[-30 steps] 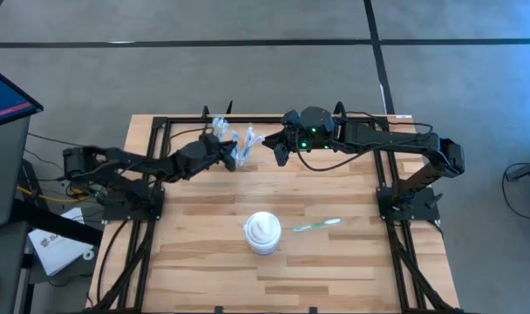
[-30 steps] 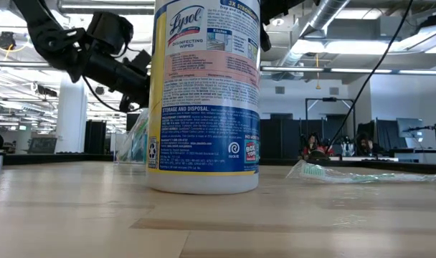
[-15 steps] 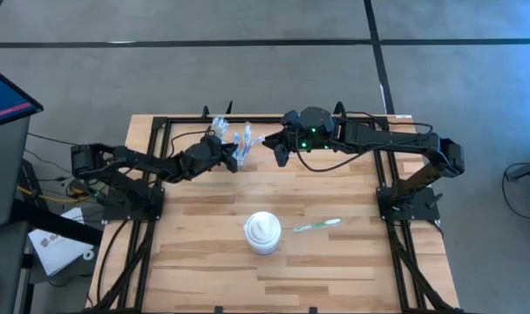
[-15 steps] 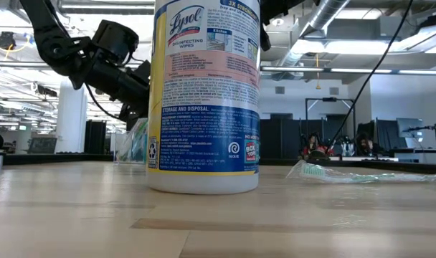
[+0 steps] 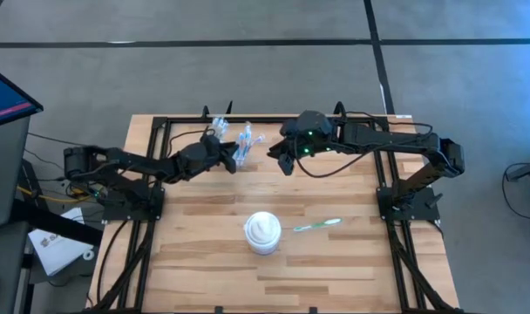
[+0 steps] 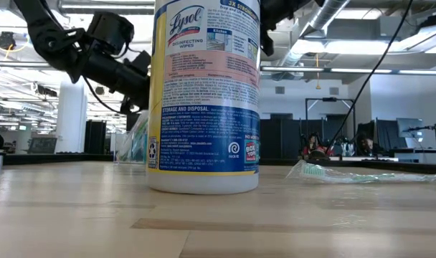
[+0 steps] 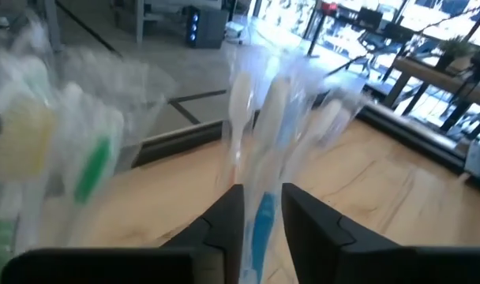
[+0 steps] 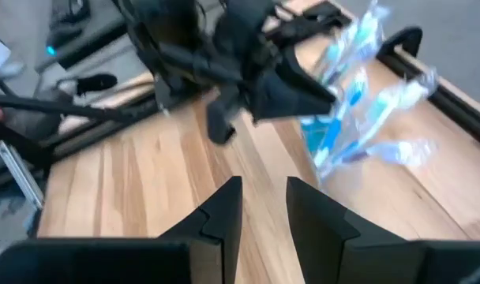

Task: Pick & Place toothbrushing station
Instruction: Put the blue toothbrush into the transparent organizer, then put the green toothbrush into the transparent organizer

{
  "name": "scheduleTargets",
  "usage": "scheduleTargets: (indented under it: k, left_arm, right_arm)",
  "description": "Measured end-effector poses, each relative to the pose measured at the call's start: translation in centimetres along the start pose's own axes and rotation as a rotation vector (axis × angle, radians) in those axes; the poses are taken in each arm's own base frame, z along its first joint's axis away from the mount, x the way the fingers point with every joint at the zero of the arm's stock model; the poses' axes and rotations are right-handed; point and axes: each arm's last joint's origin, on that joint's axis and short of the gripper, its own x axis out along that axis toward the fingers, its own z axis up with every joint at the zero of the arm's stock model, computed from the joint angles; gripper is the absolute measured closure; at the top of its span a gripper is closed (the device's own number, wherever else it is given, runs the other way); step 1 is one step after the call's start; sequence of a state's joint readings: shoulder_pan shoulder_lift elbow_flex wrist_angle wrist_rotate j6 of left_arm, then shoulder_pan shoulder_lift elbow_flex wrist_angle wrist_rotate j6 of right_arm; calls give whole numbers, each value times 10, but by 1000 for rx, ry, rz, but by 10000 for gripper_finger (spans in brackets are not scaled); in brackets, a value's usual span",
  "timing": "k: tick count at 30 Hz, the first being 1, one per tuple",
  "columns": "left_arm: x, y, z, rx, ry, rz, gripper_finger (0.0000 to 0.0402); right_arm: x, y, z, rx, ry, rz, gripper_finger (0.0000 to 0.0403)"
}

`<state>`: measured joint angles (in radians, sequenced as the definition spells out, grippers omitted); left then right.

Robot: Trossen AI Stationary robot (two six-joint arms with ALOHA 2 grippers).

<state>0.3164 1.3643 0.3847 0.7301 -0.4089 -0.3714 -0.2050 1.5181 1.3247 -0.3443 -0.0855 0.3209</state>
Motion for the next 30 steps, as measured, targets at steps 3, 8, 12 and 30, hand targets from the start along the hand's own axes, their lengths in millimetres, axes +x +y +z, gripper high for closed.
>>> scheduleTargets:
  k: [3, 8, 12, 30]
  left_arm:
    - [-4, -1, 7, -13, -29, -11, 313]
    - [-11, -4, 17, -30, -45, -96, 311]
    - [-17, -8, 24, -40, -62, -161, 311]
    - [-36, -27, 30, -50, -91, -278, 311]
  right_arm:
    - [0, -2, -5, -21, 57, -15, 310]
    - [-2, -4, -20, -68, 216, -11, 310]
    - [-4, -5, -36, -109, 374, -34, 310]
    - [-14, 30, -87, -209, 722, -13, 310]
